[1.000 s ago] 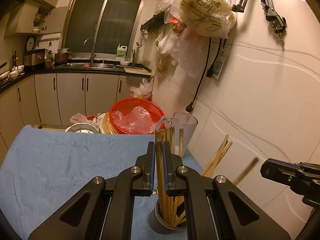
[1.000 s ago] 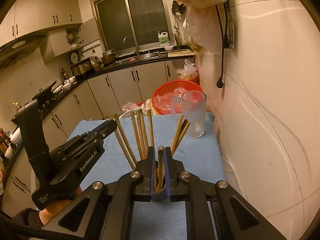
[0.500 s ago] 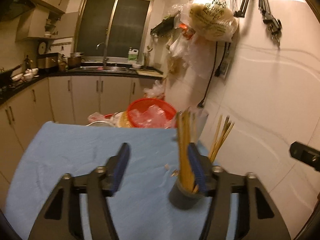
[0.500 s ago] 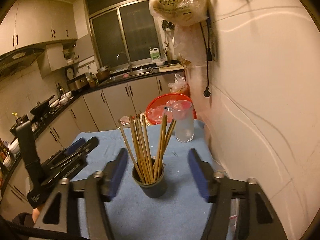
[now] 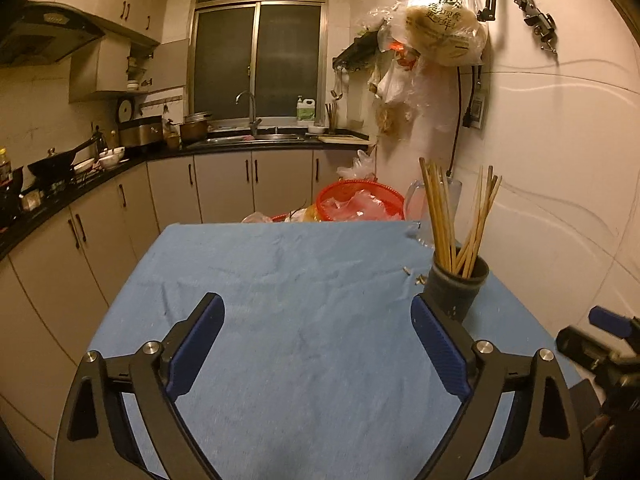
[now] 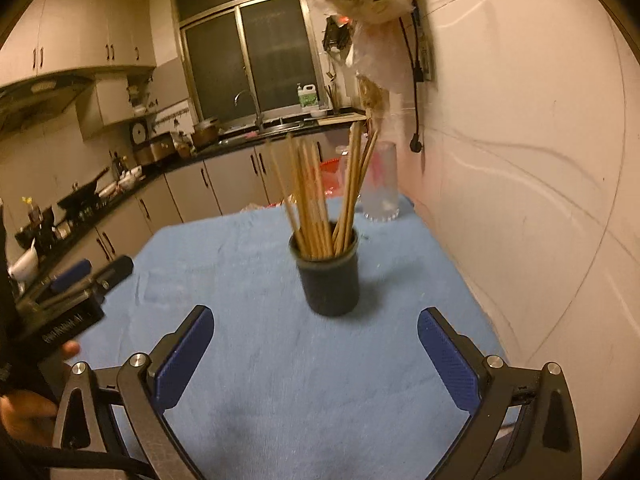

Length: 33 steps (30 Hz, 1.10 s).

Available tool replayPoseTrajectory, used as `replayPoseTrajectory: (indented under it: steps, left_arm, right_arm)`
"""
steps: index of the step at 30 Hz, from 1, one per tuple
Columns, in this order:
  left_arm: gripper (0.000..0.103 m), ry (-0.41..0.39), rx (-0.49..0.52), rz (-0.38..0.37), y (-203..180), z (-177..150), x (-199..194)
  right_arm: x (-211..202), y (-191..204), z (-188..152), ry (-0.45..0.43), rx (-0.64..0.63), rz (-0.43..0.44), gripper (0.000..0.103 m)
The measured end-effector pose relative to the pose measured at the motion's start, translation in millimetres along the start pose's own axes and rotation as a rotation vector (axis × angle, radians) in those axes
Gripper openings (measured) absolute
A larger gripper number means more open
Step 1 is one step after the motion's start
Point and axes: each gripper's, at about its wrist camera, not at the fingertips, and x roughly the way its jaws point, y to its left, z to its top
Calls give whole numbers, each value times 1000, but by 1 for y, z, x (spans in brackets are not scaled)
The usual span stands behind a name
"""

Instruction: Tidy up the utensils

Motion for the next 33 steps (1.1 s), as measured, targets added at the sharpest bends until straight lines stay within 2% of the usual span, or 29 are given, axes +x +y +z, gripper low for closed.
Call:
replayPoseTrajectory:
  steps: [6, 9, 14, 27, 33]
  left_arm:
    - [98, -4, -37, 16, 11, -24, -16]
    - [98, -3, -23, 30, 11, -33, -20]
    - [100, 7, 4, 33, 4, -43, -29]
    - [103, -76, 44, 47, -11, -40, -55]
    - [103, -75, 66, 50, -16, -40, -55]
  right_arm:
    - [-9, 13, -32, -37, -61, -22, 103]
    - [-16, 14, -41, -54, -69, -45, 103]
    - [-25, 12, -47, -67, -60, -64, 103]
    - [-43, 14, -52, -106, -61, -95, 103]
    - [-47, 16, -51, -117, -74, -106, 103]
